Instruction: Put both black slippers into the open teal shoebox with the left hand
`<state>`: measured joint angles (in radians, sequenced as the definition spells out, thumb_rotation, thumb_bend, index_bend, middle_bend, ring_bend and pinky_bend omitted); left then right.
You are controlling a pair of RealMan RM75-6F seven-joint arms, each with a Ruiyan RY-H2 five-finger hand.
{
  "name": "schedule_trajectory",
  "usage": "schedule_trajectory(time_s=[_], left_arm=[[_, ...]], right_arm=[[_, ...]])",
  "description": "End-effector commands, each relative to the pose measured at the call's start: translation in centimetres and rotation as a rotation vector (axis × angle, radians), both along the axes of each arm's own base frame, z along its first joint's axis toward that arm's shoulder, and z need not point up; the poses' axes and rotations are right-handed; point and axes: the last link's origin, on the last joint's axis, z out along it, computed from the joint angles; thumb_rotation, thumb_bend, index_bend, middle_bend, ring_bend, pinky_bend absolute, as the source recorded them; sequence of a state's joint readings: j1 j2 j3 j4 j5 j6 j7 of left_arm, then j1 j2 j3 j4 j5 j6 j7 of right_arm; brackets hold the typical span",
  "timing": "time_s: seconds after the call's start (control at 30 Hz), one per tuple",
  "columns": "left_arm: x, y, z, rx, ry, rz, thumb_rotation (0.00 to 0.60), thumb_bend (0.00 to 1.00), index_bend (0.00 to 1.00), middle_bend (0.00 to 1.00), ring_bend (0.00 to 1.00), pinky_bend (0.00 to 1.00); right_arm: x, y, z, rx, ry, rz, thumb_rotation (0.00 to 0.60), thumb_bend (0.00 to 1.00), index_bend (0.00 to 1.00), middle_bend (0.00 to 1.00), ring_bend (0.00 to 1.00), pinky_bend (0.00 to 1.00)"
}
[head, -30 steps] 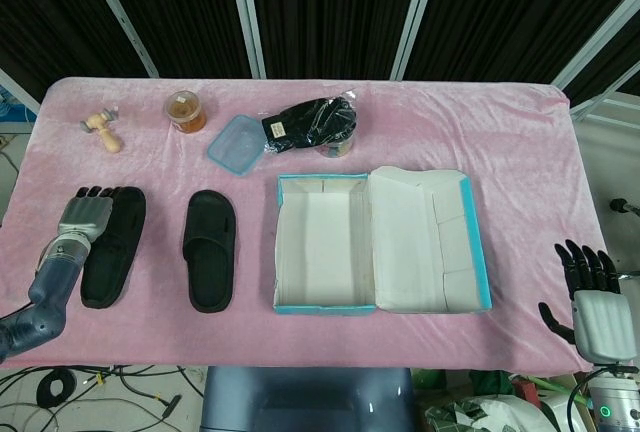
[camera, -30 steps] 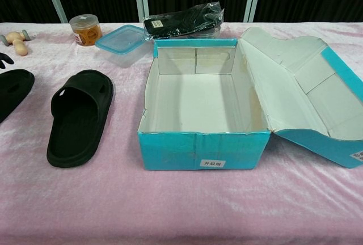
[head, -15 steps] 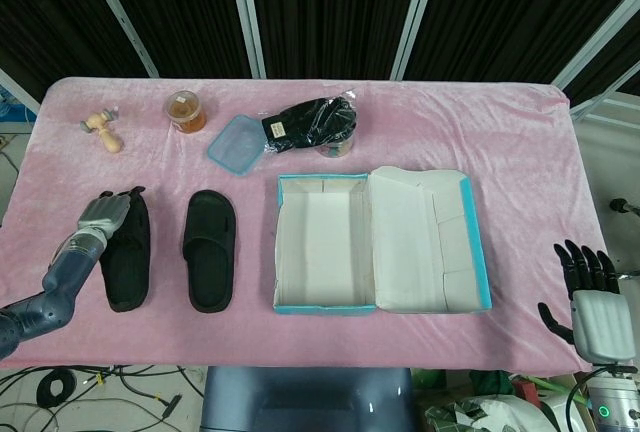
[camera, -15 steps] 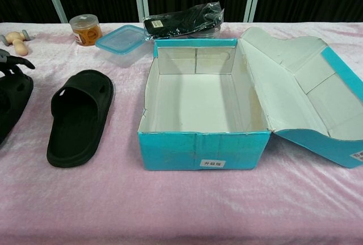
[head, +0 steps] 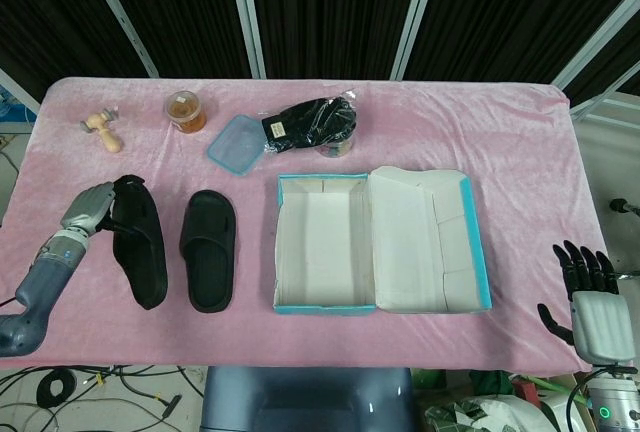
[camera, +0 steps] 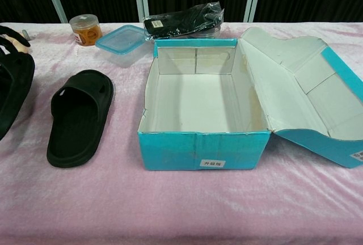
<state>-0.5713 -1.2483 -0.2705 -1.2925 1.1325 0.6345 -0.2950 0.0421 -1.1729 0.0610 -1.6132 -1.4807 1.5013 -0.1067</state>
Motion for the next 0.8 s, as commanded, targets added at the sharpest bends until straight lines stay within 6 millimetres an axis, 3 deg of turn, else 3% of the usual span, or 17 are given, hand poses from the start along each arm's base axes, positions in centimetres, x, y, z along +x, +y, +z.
schedule_trajectory(time_s=[0.03, 0.17, 0.33, 0.5, 0.8], left_arm=[[1.6, -0.8, 2.1, 0.095, -0.212, -0.048, 0.600, 0.00, 0.23, 0.45, 0.40, 0.30], [3.9, -0.4, 1.9, 0.144, -0.364, -0.121, 0.600, 0.00, 0.23, 0.45, 0.40, 0.31], [8.0, 0.8, 0.3, 0.168, -0.485, -0.218, 0.600, 0.00, 0.23, 0.46, 0.40, 0.31], [12.6, 2.3, -2.4, 0.169, -0.531, -0.301, 0.600, 0.00, 0.23, 0.46, 0.40, 0.31], [19.0, 3.7, -8.0, 0.203, -0.611, -0.377, 0.600, 0.00, 0.23, 0.46, 0.40, 0.33]], right_arm=[[0.0, 0.0, 0.0, 0.001, -0.002, 0.002, 0.600, 0.20, 0.00, 0.04, 0.00, 0.04], [-0.1, 0.0, 0.0, 0.004, -0.004, 0.005, 0.600, 0.20, 0.00, 0.04, 0.00, 0.04], [-0.2, 0.0, 0.1, 0.005, -0.007, 0.011, 0.600, 0.20, 0.00, 0.04, 0.00, 0.04], [-0.2, 0.2, 0.5, -0.004, -0.012, 0.020, 0.600, 0.20, 0.00, 0.04, 0.00, 0.04], [-0.1, 0.3, 1.0, -0.005, -0.021, 0.039, 0.600, 0.20, 0.00, 0.04, 0.00, 0.04]])
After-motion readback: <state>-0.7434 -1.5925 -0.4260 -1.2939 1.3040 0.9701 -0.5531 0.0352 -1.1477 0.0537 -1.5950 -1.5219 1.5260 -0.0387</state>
